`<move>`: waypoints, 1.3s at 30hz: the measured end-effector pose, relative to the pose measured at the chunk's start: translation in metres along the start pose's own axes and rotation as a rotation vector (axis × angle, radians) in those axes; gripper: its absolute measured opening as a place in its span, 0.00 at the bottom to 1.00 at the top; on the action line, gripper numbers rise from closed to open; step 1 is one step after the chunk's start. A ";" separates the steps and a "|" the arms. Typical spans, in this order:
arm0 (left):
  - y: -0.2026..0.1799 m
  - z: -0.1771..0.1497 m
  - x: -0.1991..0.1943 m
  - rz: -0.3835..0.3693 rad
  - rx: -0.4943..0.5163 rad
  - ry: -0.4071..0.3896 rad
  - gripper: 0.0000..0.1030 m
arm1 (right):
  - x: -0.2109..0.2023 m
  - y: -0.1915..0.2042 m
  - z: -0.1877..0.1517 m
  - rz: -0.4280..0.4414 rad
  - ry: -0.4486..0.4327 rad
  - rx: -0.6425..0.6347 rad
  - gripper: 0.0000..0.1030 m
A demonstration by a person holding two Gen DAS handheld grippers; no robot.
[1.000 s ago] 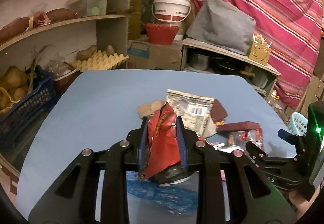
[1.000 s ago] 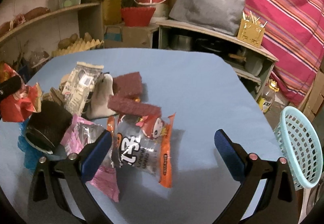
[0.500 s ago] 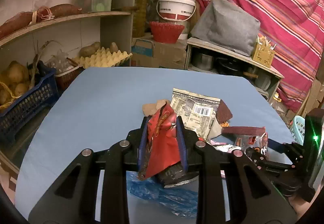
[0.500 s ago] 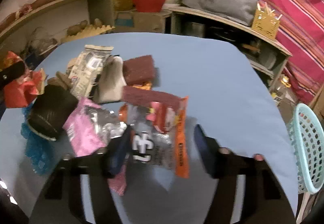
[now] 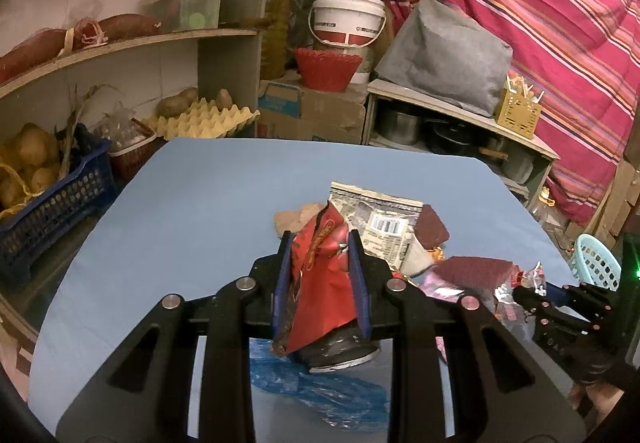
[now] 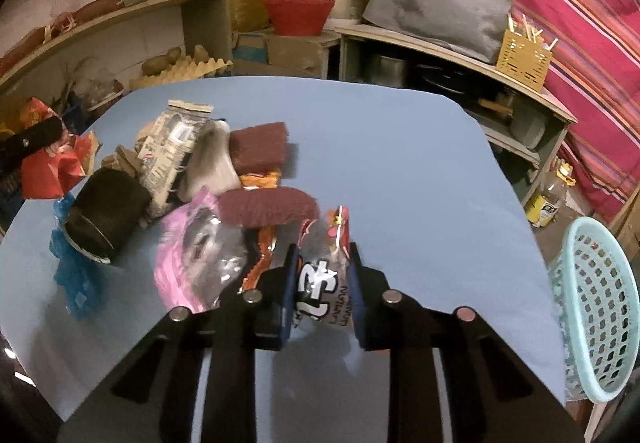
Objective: Collect trash
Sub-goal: 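Grasp the clear printed snack wrapper with the right tool while left holds red bag, then carry both bags over the blue basket and open both tools to drop them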
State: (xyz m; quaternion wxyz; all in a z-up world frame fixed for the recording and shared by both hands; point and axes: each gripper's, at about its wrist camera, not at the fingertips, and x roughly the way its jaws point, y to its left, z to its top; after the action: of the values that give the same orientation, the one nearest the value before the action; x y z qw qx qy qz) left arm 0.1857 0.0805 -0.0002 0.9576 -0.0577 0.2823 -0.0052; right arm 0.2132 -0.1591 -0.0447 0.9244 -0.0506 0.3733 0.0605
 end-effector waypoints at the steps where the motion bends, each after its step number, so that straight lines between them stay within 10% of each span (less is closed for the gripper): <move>1: -0.002 0.000 -0.001 0.000 0.002 0.000 0.25 | -0.002 -0.006 -0.002 -0.002 0.001 0.004 0.23; 27: -0.085 0.001 -0.007 -0.087 0.067 -0.015 0.25 | -0.063 -0.106 -0.007 -0.042 -0.162 0.122 0.22; 39: -0.215 -0.003 -0.007 -0.245 0.189 -0.043 0.25 | -0.099 -0.223 -0.031 -0.150 -0.191 0.269 0.22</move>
State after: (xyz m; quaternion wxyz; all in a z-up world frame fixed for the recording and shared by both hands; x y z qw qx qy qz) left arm 0.1830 -0.1326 0.0258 0.9568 -0.0014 0.2507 -0.1473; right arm 0.1545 -0.3915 0.0127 0.9560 0.0517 0.2837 -0.0548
